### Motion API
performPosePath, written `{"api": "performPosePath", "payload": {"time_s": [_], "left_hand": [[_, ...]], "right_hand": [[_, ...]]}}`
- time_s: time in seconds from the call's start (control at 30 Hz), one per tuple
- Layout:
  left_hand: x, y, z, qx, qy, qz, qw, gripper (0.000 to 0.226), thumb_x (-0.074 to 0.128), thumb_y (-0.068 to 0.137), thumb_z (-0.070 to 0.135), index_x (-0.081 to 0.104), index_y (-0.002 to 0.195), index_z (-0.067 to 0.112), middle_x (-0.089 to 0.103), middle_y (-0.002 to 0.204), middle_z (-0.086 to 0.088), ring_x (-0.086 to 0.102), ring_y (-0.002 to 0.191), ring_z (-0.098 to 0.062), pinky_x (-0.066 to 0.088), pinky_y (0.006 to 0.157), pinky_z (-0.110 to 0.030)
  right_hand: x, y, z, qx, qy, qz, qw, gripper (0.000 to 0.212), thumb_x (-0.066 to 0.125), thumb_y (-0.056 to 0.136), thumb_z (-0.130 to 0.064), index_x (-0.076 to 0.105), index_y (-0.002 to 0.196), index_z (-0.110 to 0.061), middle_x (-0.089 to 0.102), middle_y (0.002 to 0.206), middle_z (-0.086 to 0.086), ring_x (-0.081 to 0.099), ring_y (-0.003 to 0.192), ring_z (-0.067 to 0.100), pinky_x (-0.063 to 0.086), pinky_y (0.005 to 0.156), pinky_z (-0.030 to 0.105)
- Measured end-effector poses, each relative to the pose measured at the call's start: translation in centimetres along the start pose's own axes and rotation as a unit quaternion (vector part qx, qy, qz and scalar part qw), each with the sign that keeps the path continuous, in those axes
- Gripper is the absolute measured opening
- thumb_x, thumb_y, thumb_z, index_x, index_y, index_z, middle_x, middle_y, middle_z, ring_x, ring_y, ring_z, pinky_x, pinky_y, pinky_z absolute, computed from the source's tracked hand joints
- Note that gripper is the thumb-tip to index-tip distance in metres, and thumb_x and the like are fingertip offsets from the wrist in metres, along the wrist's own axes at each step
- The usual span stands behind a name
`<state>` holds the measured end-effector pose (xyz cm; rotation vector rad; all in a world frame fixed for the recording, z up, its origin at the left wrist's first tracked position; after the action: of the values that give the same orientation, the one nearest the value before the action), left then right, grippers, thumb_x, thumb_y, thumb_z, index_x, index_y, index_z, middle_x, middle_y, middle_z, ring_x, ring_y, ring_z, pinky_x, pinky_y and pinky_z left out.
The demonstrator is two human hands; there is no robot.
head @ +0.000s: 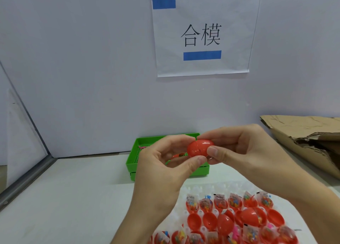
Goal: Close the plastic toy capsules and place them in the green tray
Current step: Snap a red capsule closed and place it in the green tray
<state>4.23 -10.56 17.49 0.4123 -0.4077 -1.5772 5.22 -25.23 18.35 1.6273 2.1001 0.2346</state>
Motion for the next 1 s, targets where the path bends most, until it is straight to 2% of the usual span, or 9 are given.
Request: {"api": "performPosePath", "payload": {"time_s": [0.1, 0.27, 0.43, 0.63, 0.9, 1.0], "left_hand": [[0.0, 0.1, -0.1, -0.001, -0.009, -0.004, 1.0, 0.037, 0.083, 0.059, 0.022, 0.074, 0.095, 0.016, 0.078, 0.09, 0.001, 0.074, 0.088, -0.013, 0.056, 0.077, -0.017], [-0.2, 0.1, 0.1, 0.004, 0.006, 0.009, 1.0, 0.038, 0.084, 0.057, 0.026, 0.076, 0.093, 0.018, 0.078, 0.088, 0.002, 0.074, 0.085, -0.014, 0.057, 0.078, -0.02], [-0.5, 0.1, 0.4, 0.009, 0.0, 0.027, 1.0, 0.039, 0.082, 0.056, 0.022, 0.078, 0.094, 0.019, 0.078, 0.084, 0.005, 0.075, 0.08, -0.01, 0.056, 0.073, -0.014], [-0.6, -0.1, 0.8, 0.016, 0.018, 0.029, 0.999, 0.037, 0.08, 0.058, 0.025, 0.077, 0.094, 0.028, 0.077, 0.085, 0.012, 0.074, 0.081, -0.006, 0.055, 0.074, -0.011], [-0.5, -0.1, 1.5, 0.029, 0.028, 0.021, 0.999, 0.033, 0.079, 0.059, 0.018, 0.078, 0.091, 0.025, 0.077, 0.084, 0.011, 0.073, 0.081, -0.005, 0.054, 0.075, -0.011], [-0.7, 0.0, 1.5, 0.029, 0.045, 0.031, 0.998, 0.03, 0.081, 0.062, 0.008, 0.079, 0.089, 0.023, 0.077, 0.081, 0.012, 0.072, 0.079, -0.002, 0.053, 0.073, -0.009]], "right_hand": [[0.1, -0.1, 0.2, 0.008, 0.018, -0.014, 1.0, 0.026, 0.072, 0.075, -0.031, 0.077, 0.101, -0.03, 0.079, 0.093, -0.002, 0.076, 0.086, 0.017, 0.058, 0.077, 0.021], [0.4, 0.0, 0.4, 0.011, 0.039, -0.021, 0.999, 0.029, 0.075, 0.072, -0.031, 0.075, 0.1, -0.032, 0.079, 0.093, -0.001, 0.076, 0.086, 0.017, 0.057, 0.076, 0.018], [0.6, 0.2, 0.6, 0.006, 0.034, -0.004, 0.999, 0.026, 0.074, 0.074, -0.031, 0.075, 0.1, -0.029, 0.079, 0.093, 0.001, 0.076, 0.086, 0.022, 0.06, 0.08, 0.027], [0.5, 0.1, 0.4, -0.003, 0.044, 0.021, 0.999, 0.022, 0.074, 0.072, -0.028, 0.076, 0.094, -0.024, 0.079, 0.089, 0.004, 0.076, 0.082, 0.022, 0.059, 0.076, 0.024], [0.2, 0.0, 0.1, -0.008, 0.032, 0.044, 0.998, 0.024, 0.074, 0.069, -0.025, 0.077, 0.091, -0.017, 0.079, 0.086, 0.004, 0.076, 0.08, 0.023, 0.061, 0.079, 0.029], [0.3, 0.0, 0.1, -0.005, 0.038, 0.05, 0.998, 0.015, 0.076, 0.073, -0.016, 0.078, 0.088, -0.017, 0.078, 0.085, 0.005, 0.076, 0.08, 0.023, 0.061, 0.078, 0.031]]}}
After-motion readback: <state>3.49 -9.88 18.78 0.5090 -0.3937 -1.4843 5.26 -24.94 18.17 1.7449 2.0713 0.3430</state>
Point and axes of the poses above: each hand's wrist, its own y-axis towards the middle knuckle, its own x-axis out of the palm, z = x × y, the point moved 10 cm from there along y, towards the middle knuckle
